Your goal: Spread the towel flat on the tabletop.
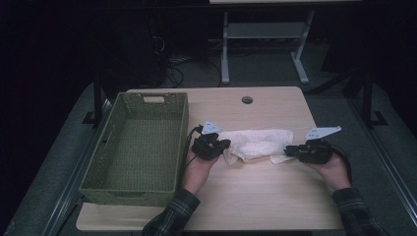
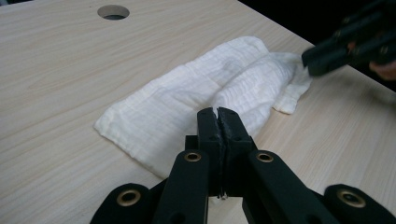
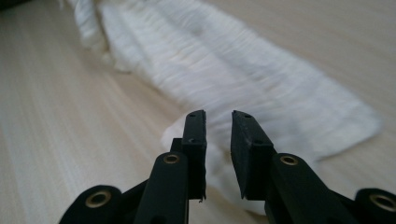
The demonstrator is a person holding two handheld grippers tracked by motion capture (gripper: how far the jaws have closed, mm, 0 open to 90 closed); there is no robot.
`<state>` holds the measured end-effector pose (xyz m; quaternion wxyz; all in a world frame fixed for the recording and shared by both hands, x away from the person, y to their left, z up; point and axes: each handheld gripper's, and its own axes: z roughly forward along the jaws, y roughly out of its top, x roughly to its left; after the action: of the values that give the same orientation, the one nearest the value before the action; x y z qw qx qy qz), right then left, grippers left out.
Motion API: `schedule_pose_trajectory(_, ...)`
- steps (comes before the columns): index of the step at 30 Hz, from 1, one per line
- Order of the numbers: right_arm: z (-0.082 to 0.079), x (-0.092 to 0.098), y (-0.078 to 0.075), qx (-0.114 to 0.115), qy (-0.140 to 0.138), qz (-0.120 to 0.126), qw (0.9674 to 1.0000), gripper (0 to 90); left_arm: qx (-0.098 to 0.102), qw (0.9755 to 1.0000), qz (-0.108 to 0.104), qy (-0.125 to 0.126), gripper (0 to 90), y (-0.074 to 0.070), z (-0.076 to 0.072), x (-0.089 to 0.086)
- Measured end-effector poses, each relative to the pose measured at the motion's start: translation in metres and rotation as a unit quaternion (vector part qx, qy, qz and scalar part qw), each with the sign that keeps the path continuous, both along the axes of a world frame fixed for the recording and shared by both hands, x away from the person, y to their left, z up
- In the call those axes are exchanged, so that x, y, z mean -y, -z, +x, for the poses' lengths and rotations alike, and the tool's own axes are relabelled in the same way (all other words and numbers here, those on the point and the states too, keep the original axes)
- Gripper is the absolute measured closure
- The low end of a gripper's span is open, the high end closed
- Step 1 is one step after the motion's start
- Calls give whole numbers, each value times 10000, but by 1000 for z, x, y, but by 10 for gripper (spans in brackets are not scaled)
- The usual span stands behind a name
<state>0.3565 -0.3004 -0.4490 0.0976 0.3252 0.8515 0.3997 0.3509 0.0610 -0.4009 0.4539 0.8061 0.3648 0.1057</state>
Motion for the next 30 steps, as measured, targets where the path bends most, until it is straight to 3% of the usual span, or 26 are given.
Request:
schedule_pose_trajectory(2, 0, -13, 10, -30, -147, -196, 9997, 740, -15, 10000, 21, 17, 886, 1, 1, 0)
schedule_pose_trajectory(7, 1, -25, 16, -121, -286, -209, 9993, 703, -27, 10000, 39, 35, 886, 1, 2, 0)
schedule_pose_trajectory(9, 0, -32, 21, -51, -346, -474, 9983, 705, -33, 10000, 42, 34, 886, 2, 2, 0)
schedule_pose_trajectory(10, -1, -33, 21, -9, -325, -524, 9981, 715, -33, 10000, 42, 34, 887, 2, 2, 0)
schedule_pose_trajectory(12, -2, -33, 21, 57, -319, -608, 9976, 840, -29, 10000, 39, 24, 886, 2, 2, 0)
schedule_pose_trajectory(14, -2, -33, 21, 105, -303, -656, 9973, 858, -26, 10000, 37, 17, 887, 2, 2, 0)
schedule_pose_trajectory(17, -4, -28, 18, 38, -315, -577, 9978, 871, -9, 10000, 18, -21, 887, 0, 2, -1)
schedule_pose_trajectory(18, -7, -20, 11, 48, -283, -362, 9989, 871, 25, 10000, -22, -54, 887, -1, 0, -2)
schedule_pose_trajectory(19, -7, -20, 11, 48, -283, -362, 9989, 871, 25, 10000, -22, -54, 886, -1, 0, -2)
schedule_pose_trajectory(20, -12, -11, 4, 100, -268, -194, 9994, 870, 57, 10000, -34, -63, 886, -3, -1, -3)
schedule_pose_trajectory(26, -28, 13, -8, 274, -141, -20, 9995, 871, 115, 9999, -75, -69, 886, -9, -5, -4)
schedule_pose_trajectory(30, -35, 40, -19, 471, 155, 144, 9987, 872, 215, 9996, -93, -154, 886, -15, -7, -6)
